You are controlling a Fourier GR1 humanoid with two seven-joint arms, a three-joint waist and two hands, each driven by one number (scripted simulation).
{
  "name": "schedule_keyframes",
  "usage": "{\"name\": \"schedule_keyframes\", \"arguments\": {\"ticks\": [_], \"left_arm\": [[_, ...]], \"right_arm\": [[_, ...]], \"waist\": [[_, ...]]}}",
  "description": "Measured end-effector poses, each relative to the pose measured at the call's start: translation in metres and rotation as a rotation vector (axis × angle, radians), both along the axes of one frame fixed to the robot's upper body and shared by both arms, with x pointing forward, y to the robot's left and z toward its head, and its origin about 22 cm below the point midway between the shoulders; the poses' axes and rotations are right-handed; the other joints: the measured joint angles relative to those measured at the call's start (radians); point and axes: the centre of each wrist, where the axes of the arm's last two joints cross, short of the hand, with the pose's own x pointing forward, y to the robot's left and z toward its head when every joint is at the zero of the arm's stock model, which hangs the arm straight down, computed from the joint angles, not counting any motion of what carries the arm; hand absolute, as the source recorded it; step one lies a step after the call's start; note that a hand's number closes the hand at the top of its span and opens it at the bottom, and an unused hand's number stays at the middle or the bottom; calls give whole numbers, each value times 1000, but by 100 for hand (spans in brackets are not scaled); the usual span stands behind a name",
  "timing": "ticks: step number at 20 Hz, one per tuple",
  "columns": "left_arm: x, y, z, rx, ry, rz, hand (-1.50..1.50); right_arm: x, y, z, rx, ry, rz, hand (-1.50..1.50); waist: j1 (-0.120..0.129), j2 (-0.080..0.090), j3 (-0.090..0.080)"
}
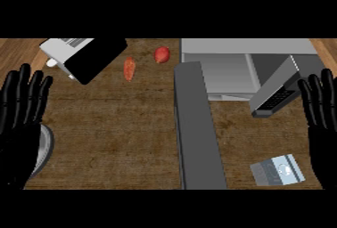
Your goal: Pick up the milk, place it into the microwave and close the microwave
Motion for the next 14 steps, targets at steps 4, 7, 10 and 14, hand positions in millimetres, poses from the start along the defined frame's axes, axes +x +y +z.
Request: {"name": "schedule_keyframes", "arguments": {"ticks": [4,7,10,14], "left_arm": [[5,13,-8,-7,4,25,-150],[7,19,-15,-38,43,53,-150],[3,19,-30,-94,109,65,-150],[-12,20,-42,-128,150,73,-150]], "right_arm": [[-16,5,0,-16,23,-65,-150],[-35,12,-3,4,68,-99,-150],[-51,26,-4,85,117,-43,-150],[-75,38,-9,133,149,-12,-150]], "waist": [[-10,8,-1],[-16,10,-1],[-16,11,-1],[-15,11,-1]]}}
